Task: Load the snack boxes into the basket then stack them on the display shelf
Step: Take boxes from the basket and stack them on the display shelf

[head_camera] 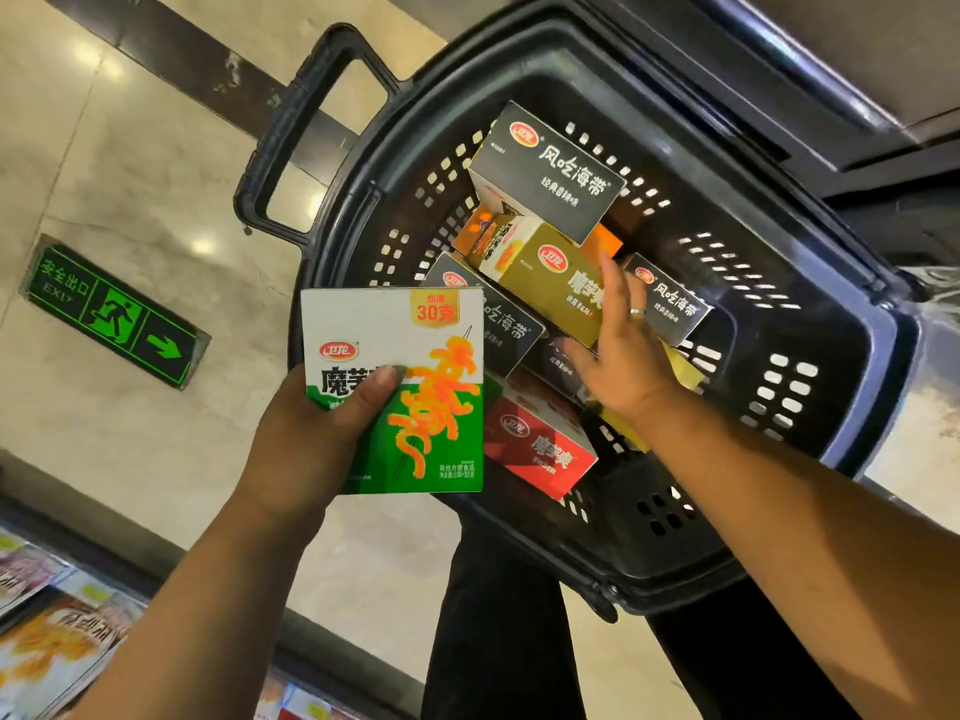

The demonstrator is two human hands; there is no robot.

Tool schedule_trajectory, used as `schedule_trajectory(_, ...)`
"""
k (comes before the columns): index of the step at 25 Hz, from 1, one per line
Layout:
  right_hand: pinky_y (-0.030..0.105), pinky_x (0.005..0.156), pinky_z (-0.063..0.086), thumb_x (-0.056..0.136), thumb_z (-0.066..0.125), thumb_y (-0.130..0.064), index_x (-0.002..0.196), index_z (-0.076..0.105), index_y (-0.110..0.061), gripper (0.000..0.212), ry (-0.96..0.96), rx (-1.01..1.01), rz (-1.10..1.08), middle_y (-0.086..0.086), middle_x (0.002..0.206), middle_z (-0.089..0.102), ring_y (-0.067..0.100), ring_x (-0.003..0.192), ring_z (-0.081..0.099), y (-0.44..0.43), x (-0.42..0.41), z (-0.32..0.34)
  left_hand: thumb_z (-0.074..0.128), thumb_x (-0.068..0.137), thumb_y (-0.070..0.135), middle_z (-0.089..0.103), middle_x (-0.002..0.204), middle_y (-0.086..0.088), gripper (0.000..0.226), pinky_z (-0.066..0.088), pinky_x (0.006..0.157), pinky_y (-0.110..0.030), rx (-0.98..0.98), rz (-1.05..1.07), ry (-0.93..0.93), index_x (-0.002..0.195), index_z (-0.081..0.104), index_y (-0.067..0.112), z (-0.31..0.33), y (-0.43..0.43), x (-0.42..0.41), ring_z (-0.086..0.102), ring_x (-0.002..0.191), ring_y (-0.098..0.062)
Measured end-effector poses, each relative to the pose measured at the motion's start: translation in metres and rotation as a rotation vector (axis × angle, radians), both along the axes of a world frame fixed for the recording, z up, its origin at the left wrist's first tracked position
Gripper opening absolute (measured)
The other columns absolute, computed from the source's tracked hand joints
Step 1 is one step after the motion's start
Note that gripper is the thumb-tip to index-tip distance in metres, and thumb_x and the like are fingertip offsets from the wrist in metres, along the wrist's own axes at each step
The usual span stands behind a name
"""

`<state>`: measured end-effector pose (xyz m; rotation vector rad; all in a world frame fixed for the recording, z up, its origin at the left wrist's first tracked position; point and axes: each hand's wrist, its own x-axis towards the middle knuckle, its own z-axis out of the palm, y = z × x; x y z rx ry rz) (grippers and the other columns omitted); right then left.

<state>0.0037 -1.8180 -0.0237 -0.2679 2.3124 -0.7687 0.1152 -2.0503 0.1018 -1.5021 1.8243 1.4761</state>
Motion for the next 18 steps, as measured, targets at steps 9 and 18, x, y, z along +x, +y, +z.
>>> schedule_trajectory(9,0.033,0.099,0.043,0.081,0.078,-0.025,0.143,0.038,-0.022,0.074,0.049,-0.107,-0.357,0.003,0.137,0.043,0.022,0.128,0.039,0.022,0.007,0.077,0.067,0.088,0.039,0.068,0.065,0.023,0.011,0.045,0.047,-0.015,-0.036,-0.071,0.015,0.093,0.065,0.029,0.028,-0.001,-0.014,0.064,0.057,0.007)
schedule_trajectory(18,0.027,0.072,0.057,0.070,0.073,-0.036,0.137,0.048,-0.030,0.073,-0.244,-0.674,-0.864,0.001,0.118,0.065,0.012,0.092,0.071,0.073,-0.002,0.314,0.066,0.090,0.040,0.068,0.068,0.020,0.011,0.044,0.045,-0.009,-0.003,-0.179,0.198,0.090,0.064,0.029,0.186,0.011,-0.042,0.061,0.054,0.013)
